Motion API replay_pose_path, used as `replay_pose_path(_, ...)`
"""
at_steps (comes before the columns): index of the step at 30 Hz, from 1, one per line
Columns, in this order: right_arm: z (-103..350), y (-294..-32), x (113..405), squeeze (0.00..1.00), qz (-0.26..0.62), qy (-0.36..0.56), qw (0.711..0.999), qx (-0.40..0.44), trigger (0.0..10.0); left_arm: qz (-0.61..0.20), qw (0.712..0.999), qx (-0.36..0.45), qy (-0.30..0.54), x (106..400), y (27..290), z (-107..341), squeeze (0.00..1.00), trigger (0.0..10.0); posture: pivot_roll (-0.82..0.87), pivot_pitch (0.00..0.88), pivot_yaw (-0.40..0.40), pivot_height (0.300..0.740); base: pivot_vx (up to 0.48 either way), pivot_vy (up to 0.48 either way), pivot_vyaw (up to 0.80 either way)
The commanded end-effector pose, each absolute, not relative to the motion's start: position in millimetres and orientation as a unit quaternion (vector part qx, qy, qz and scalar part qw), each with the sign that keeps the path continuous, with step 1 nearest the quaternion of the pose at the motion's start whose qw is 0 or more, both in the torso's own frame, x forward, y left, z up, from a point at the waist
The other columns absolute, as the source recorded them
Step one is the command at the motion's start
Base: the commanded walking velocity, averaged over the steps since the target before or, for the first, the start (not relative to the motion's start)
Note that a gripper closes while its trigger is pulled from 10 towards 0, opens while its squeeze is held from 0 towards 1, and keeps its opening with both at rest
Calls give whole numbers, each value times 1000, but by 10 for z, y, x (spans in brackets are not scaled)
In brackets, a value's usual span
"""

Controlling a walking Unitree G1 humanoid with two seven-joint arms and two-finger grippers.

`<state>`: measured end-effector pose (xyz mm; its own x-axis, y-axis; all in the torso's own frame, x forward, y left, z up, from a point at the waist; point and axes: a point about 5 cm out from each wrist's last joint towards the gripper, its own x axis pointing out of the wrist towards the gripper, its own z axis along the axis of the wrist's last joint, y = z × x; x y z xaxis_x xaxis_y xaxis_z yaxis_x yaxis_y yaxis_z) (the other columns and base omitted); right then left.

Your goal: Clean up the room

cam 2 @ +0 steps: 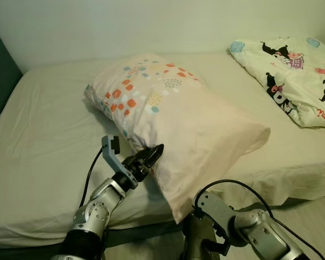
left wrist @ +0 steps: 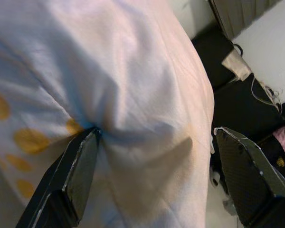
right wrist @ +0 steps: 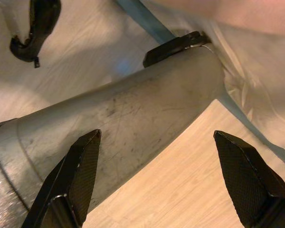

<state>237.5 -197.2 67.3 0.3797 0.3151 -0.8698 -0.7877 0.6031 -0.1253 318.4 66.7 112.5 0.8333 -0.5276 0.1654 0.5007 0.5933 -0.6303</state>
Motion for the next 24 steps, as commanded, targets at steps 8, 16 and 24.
replay_pose_path(8, 641, -1840, 2417, 0, 347, 429, 790, -268, 10000, -304, 894, -320, 81, 3190, 368, 922, 286, 10000, -113, 230, -26, 556, 0, 0, 0)
replay_pose_path(16, 672, -1804, 2462, 0, 340, 418, 800, -265, 10000, -292, 878, -369, 82, 3308, 383, 1019, 1000, 10000, -119, 237, -18, 556, 0, 0, 0)
replay_pose_path(24, 690, -1794, 2519, 0, 327, 410, 809, -266, 10000, -325, 862, -383, 73, 3250, 128, 1100, 0, 3451, -122, 240, -13, 556, 0, 0, 0)
